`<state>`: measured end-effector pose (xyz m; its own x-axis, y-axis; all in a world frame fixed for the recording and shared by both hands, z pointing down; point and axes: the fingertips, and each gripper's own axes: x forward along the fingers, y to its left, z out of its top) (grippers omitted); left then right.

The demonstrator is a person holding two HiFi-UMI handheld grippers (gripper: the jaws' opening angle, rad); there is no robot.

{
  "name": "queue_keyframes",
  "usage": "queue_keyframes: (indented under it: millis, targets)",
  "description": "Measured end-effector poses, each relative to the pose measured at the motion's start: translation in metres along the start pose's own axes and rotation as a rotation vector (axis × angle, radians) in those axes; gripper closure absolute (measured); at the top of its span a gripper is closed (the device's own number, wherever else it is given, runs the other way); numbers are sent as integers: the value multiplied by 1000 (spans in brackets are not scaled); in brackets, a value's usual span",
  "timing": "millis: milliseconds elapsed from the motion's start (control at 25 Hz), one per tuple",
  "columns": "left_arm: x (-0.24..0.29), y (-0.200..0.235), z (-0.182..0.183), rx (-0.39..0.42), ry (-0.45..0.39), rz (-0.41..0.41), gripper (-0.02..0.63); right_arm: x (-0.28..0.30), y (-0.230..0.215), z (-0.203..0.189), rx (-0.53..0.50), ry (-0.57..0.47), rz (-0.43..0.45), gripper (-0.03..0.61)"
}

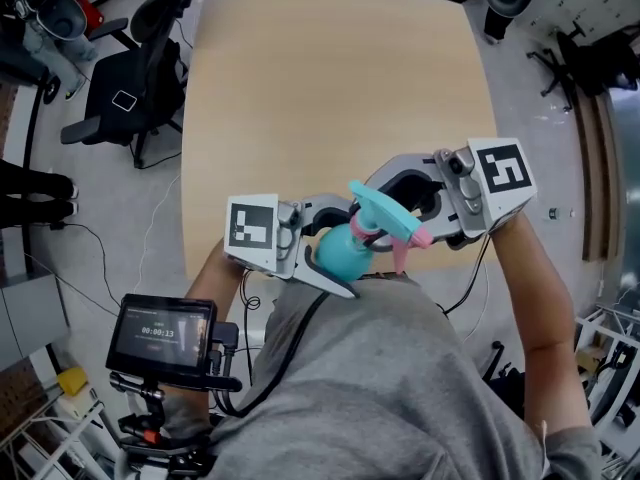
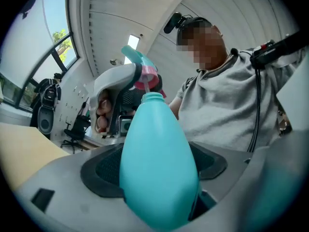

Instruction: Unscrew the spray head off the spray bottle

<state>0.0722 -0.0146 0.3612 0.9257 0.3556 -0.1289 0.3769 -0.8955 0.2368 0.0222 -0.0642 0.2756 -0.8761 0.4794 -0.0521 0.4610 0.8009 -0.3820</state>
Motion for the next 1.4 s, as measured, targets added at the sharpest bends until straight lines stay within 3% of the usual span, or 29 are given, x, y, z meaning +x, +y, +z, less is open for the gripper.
queue_keyframes:
  millis: [120, 280, 400, 520, 760, 1000, 1200, 1400]
  targets:
    - [-5, 33, -24, 42, 64, 189, 202, -23, -16, 12, -32, -13, -121, 443]
    - [-30, 101, -78, 152, 138, 539, 202, -61, -46, 21, -118, 28, -353, 443]
    - [-56, 152, -137, 166, 202, 767, 202, -95, -79, 2, -142, 103, -520, 443]
    - [-72, 181, -185, 156, 259, 908, 202, -117, -108, -38, -100, 212, -648, 443]
    - [-72, 192, -241, 111, 334, 1012, 202, -149, -149, -167, 176, 461, -875, 443]
    - [-76, 188, -257, 63, 314, 1037, 202, -161, -173, -299, 359, 657, -978, 443]
    - [-87, 184, -267, 25, 284, 1065, 202, -153, -183, -361, 418, 760, -1004, 443]
    - [-92, 183, -276, 12, 289, 1070, 202, -153, -195, -384, 418, 808, -1045, 443]
